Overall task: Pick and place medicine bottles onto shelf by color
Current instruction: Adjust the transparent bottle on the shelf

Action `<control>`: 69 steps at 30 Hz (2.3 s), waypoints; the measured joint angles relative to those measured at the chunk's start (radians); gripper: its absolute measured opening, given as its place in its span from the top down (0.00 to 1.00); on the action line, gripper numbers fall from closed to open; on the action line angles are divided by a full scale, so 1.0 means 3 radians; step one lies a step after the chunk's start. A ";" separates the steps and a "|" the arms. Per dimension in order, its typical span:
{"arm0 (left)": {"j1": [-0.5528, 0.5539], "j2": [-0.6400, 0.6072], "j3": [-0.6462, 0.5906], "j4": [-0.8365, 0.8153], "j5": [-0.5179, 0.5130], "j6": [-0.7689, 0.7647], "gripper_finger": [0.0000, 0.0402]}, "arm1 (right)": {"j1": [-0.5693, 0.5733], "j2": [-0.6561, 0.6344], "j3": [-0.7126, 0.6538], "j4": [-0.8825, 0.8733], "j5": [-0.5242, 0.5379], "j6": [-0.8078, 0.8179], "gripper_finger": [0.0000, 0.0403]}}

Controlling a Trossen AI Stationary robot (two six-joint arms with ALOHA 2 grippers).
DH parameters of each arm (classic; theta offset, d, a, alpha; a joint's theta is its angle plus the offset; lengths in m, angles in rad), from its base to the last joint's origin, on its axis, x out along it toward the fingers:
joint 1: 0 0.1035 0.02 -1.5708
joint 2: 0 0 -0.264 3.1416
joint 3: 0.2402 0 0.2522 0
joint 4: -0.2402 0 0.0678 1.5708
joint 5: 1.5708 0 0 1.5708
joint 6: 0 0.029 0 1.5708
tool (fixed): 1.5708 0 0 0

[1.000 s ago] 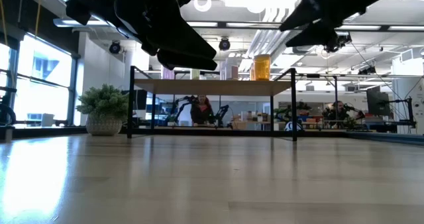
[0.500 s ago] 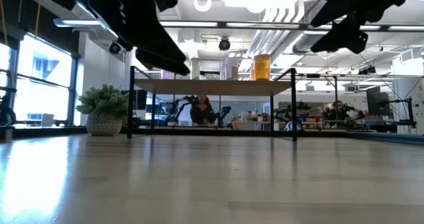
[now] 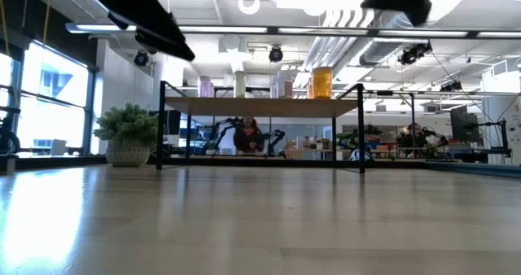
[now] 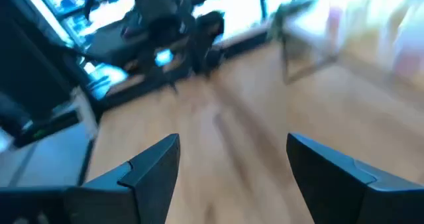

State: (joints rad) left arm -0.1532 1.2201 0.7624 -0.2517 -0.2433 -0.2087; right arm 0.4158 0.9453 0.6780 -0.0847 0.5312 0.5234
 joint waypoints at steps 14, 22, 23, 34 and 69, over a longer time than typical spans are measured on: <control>0.0048 -0.0610 -0.0058 -0.0312 -0.0250 0.0007 0.39 | -0.1266 0.0493 0.1764 -0.1371 0.0204 -0.0396 0.33; 0.0070 -0.0646 -0.0770 0.0715 -0.0241 0.0132 0.39 | -0.1941 0.1139 0.2676 -0.2032 -0.0161 -0.0342 0.33; 0.0087 -0.0646 -0.0801 0.0777 -0.0214 0.0165 0.39 | -0.2018 0.1236 0.2777 -0.2093 -0.0209 -0.0343 0.33; 0.0183 -0.0646 -0.0874 0.0782 -0.0070 0.0172 0.39 | -0.2528 0.2317 0.3766 -0.2460 -0.1009 -0.0315 0.33; 0.0183 -0.0646 -0.0875 0.0829 -0.0096 0.0271 0.39 | -0.2674 0.3354 0.4424 -0.2923 -0.1799 -0.0171 0.83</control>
State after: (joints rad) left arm -0.0982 1.0264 0.4999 -0.0030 -0.2722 -0.1272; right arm -0.3862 1.9514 2.0052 -0.9615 -0.0086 0.4722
